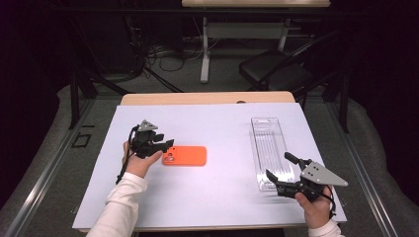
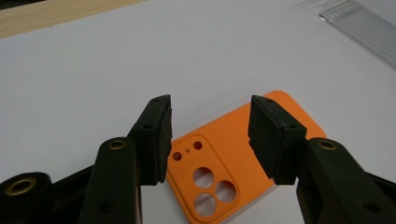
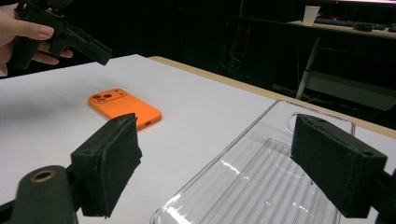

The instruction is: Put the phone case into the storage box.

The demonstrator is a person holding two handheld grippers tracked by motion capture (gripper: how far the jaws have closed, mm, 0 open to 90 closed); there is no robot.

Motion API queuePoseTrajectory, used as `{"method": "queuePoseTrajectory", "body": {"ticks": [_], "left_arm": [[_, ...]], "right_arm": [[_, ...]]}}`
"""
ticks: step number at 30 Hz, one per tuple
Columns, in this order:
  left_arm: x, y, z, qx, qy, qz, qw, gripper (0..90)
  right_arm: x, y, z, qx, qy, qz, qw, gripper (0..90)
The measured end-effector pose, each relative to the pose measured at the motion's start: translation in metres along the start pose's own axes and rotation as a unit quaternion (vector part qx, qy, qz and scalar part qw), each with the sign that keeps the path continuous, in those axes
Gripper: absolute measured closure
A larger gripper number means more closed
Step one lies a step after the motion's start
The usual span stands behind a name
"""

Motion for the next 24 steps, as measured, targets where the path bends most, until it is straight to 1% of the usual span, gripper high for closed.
{"method": "queuePoseTrajectory", "body": {"ticks": [1, 2, 5, 6, 8, 9, 10, 11, 12, 14, 15, 16, 18, 19, 21, 22, 24], "left_arm": [[-0.002, 0.001, -0.001, 0.008, -0.004, -0.001, 1.0000, 49.8], [-0.003, 0.002, -0.001, 0.012, -0.001, 0.001, 0.9999, 49.9], [-0.010, 0.006, -0.002, 0.025, -0.001, -0.004, 0.9997, 51.3], [-0.012, 0.007, -0.002, 0.028, 0.005, -0.002, 0.9996, 53.5], [-0.017, 0.010, -0.002, 0.034, 0.004, -0.008, 0.9994, 59.4], [-0.019, 0.011, -0.001, 0.040, 0.008, -0.007, 0.9991, 63.0], [-0.021, 0.012, -0.001, 0.045, 0.008, -0.006, 0.9989, 64.3], [-0.023, 0.013, 0.000, 0.044, 0.013, -0.007, 0.9989, 64.3], [-0.027, 0.013, 0.001, 0.048, 0.017, -0.013, 0.9986, 68.4], [-0.030, 0.013, 0.002, 0.050, 0.019, -0.015, 0.9984, 70.0], [-0.032, 0.013, 0.002, 0.052, 0.020, -0.019, 0.9982, 74.5], [-0.034, 0.014, 0.003, 0.052, 0.018, -0.020, 0.9983, 76.9], [-0.039, 0.015, 0.004, 0.051, 0.028, -0.021, 0.9981, 81.3], [-0.041, 0.015, 0.005, 0.051, 0.028, -0.023, 0.9980, 84.3], [-0.042, 0.015, 0.005, 0.050, 0.028, -0.024, 0.9981, 85.7], [-0.044, 0.017, 0.006, 0.048, 0.031, -0.026, 0.9980, 88.9], [-0.046, 0.018, 0.007, 0.050, 0.030, -0.026, 0.9980, 89.9]], "right_arm": [[0.000, 0.000, 0.000, -0.001, -0.001, 0.000, 1.0000, 14.6], [0.000, 0.000, 0.000, 0.000, 0.000, 0.000, 1.0000, 14.6], [0.000, 0.000, 0.001, -0.001, 0.000, 0.000, 1.0000, 14.6], [0.000, 0.000, 0.001, -0.001, -0.001, 0.000, 1.0000, 14.6], [0.000, 0.000, 0.001, -0.001, 0.002, -0.001, 1.0000, 14.6], [0.000, 0.000, 0.001, -0.003, 0.002, -0.001, 1.0000, 14.6], [0.000, 0.000, 0.001, -0.004, 0.002, -0.002, 1.0000, 14.6], [0.000, 0.000, 0.001, -0.004, 0.002, -0.002, 1.0000, 14.6], [0.000, 0.000, 0.001, -0.001, 0.002, -0.001, 1.0000, 14.6], [-0.001, 0.000, 0.001, -0.001, 0.001, 0.000, 1.0000, 14.6], [-0.001, 0.000, 0.002, -0.001, 0.001, -0.001, 1.0000, 14.7], [-0.001, 0.000, 0.002, -0.003, 0.001, -0.002, 1.0000, 14.6], [-0.001, 0.000, 0.002, -0.003, 0.001, -0.002, 1.0000, 14.6], [-0.001, 0.000, 0.002, -0.002, 0.002, -0.002, 1.0000, 14.6], [-0.001, 0.000, 0.002, -0.002, 0.001, -0.002, 1.0000, 14.6], [-0.001, 0.000, 0.002, -0.003, 0.002, -0.002, 1.0000, 14.6], [-0.001, 0.000, 0.002, -0.003, 0.001, -0.003, 1.0000, 14.6]]}}
Point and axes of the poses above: each handheld gripper's, and its own axes: x roughly backward along the jaws, z roughly out of its underside, y roughly to its left, the point moved 3 cm from there along -x, roughly forward along the jaws, and after that the axes turned 11 degrees about x, right-handed, at the moved point
